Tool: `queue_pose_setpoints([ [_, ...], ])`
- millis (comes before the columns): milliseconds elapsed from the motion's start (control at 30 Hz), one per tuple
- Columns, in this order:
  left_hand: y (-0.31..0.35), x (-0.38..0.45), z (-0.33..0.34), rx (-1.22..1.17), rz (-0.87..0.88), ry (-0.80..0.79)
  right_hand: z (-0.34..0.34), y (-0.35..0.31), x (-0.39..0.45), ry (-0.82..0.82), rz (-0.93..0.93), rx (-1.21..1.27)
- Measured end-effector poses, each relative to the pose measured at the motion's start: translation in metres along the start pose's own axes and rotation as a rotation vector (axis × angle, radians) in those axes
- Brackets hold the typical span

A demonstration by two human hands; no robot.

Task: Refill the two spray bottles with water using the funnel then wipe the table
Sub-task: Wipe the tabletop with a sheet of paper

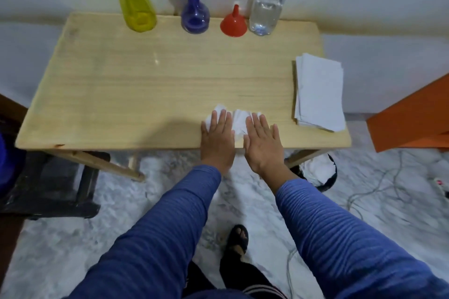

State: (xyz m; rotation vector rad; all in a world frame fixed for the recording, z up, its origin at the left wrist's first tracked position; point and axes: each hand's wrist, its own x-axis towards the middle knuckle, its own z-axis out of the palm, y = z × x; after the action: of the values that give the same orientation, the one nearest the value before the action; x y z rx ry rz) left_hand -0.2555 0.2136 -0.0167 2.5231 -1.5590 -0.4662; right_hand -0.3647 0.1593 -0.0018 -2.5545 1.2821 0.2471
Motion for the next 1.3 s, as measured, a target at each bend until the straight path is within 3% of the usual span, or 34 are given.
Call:
queue_pose_setpoints([
  [167,0.034,0.007,0.014,-0.001,-0.028,0.033,0.001,0.049,-0.007,0.029,-0.049,0.111],
  [333,0.015,-0.002,0.017,-0.178,0.120,0.117,0.003,0.073,-0.015,0.093,-0.207,0.327],
  [433,0.000,-0.011,0.021,-0.212,0.192,0.167,0.009,0.076,-0.014,0.201,-0.229,0.334],
  [633,-0.013,-0.017,0.013,-0.289,0.267,0.301,0.018,0.065,-0.015,0.453,-0.158,0.483],
  [733,-0.011,-0.022,0.009,-0.329,0.274,0.343,0.017,0.057,-0.022,0.488,-0.084,0.526],
  [900,-0.009,-0.030,-0.002,-0.332,0.288,0.268,0.002,0.048,-0.041,0.371,0.051,0.659],
  [1000,-0.004,-0.039,-0.018,-0.484,0.333,0.282,-0.011,0.047,-0.058,0.327,0.169,0.848],
  [1133,0.016,-0.040,-0.044,-0.648,0.236,0.140,-0.032,0.054,-0.079,0.381,0.262,1.000],
  [1300,0.072,-0.035,-0.065,-0.667,0.350,0.084,-0.067,0.083,-0.108,0.554,0.363,0.988],
])
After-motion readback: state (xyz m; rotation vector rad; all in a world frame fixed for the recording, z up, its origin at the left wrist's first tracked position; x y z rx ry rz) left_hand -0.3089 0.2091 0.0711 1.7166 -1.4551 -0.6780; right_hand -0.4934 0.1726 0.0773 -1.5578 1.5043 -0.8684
